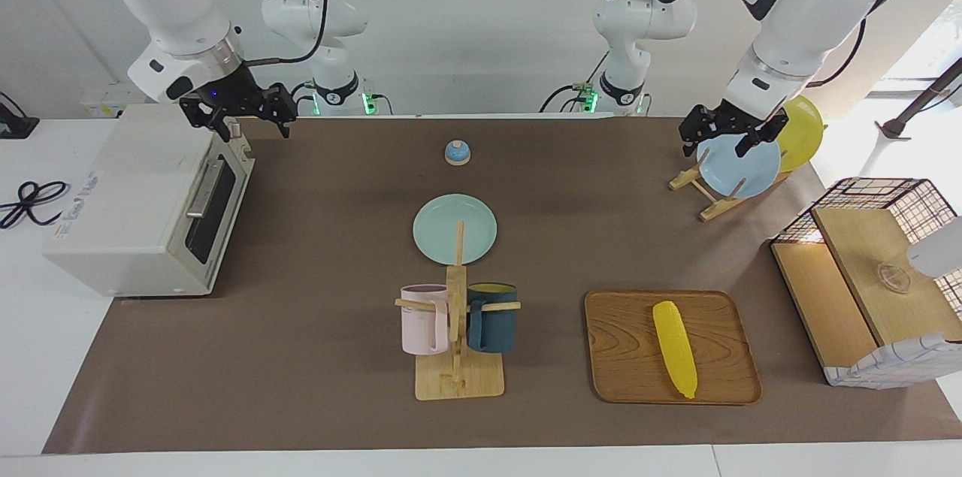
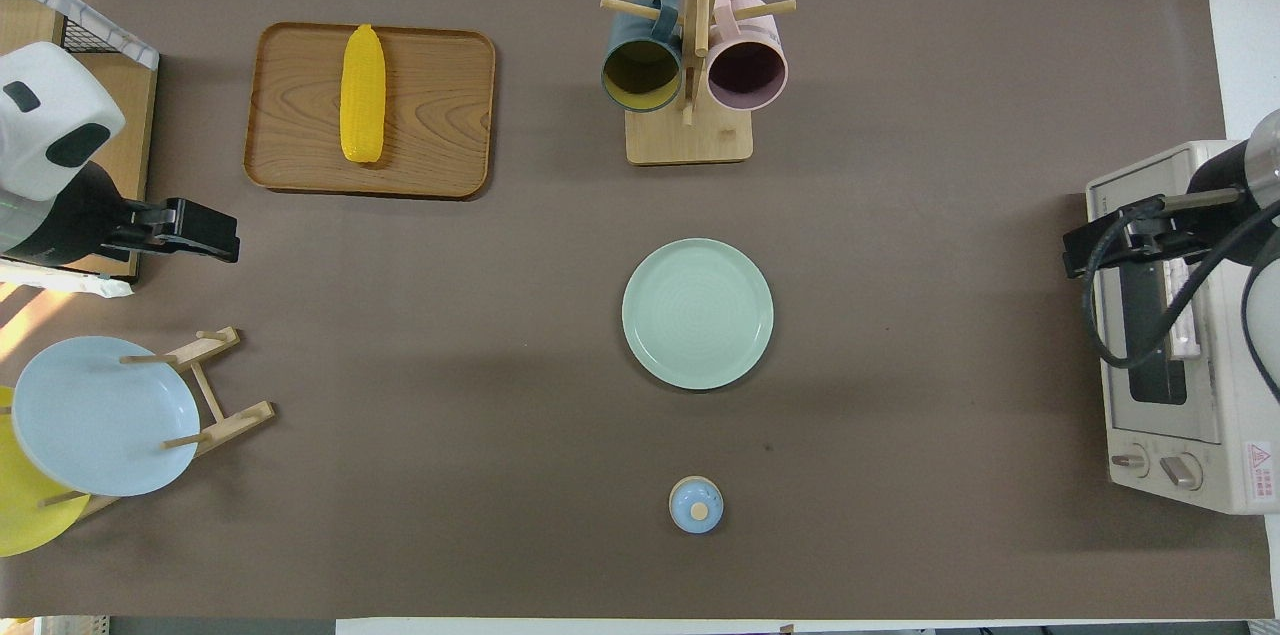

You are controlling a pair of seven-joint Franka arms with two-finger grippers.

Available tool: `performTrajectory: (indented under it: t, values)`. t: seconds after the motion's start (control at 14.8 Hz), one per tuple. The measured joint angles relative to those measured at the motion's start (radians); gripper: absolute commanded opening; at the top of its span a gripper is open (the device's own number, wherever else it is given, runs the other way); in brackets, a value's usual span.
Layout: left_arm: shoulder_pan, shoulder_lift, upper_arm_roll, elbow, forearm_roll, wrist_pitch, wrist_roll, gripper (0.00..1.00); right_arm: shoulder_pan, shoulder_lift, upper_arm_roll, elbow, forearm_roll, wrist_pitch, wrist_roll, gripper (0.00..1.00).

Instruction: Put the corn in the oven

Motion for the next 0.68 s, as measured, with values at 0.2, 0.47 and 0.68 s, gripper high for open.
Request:
performTrajectory:
  t: [0.2, 0.47, 0.68]
  values:
    - [0.0, 0.0, 0.0, 0.0, 0.0, 0.0, 0.0, 1.0, 0.0, 0.0, 0.0, 0.0, 0.0, 0.0, 0.0, 1.0]
    - [0.0, 0.0, 0.0, 0.0, 0.0, 0.002, 0.0, 1.0, 0.0, 0.0, 0.0, 0.0, 0.0, 0.0, 0.0, 1.0]
    - [0.0, 0.0, 0.0, -0.001, 0.0, 0.02, 0.0, 1.0, -0.002, 0.0, -0.002, 0.0, 0.0, 0.0, 0.0, 1.0]
